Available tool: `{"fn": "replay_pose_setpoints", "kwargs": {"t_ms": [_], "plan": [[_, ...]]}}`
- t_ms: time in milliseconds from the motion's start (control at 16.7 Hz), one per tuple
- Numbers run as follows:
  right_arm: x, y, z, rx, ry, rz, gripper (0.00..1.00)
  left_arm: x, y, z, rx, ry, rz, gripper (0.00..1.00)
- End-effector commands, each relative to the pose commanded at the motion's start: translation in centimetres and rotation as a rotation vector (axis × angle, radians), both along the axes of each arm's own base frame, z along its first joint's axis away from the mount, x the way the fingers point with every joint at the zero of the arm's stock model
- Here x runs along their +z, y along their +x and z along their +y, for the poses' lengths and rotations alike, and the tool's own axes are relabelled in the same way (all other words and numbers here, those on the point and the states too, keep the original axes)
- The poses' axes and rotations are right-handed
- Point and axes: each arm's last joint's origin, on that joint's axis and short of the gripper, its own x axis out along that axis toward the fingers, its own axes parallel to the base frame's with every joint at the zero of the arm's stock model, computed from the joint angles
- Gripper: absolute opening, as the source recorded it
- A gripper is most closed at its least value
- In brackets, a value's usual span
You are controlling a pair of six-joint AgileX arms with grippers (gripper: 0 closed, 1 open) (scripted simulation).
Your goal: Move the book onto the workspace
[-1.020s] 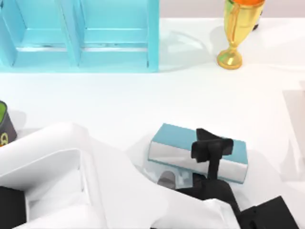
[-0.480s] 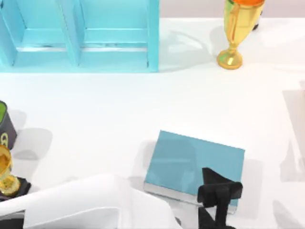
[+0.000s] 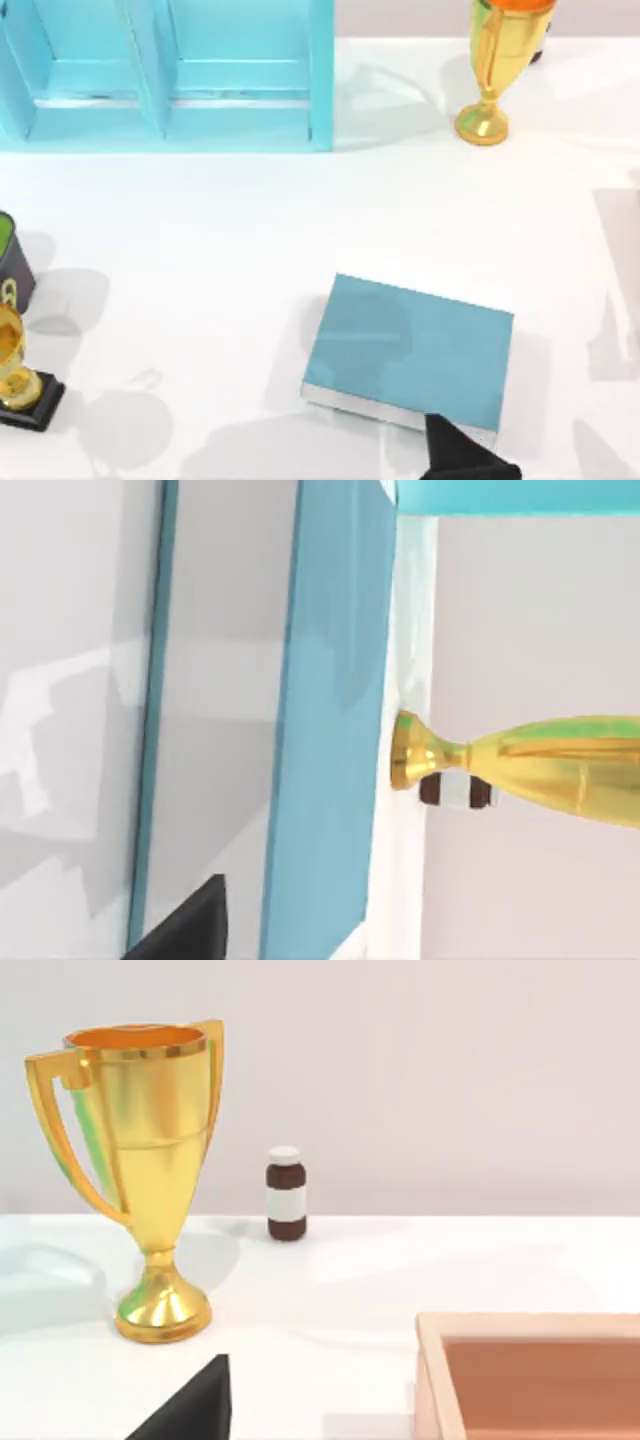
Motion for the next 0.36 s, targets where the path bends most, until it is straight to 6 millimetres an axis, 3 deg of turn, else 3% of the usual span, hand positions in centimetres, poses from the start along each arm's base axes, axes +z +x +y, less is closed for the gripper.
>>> {"fn": "replay_pose_setpoints", "kwargs": {"t_ms": [360], "plan": [[0.0, 0.0, 0.0, 0.000, 0.000, 0.000, 1.00, 0.7, -1.5, 0.2, 0.000, 0.000, -0.026, 1.00]]}}
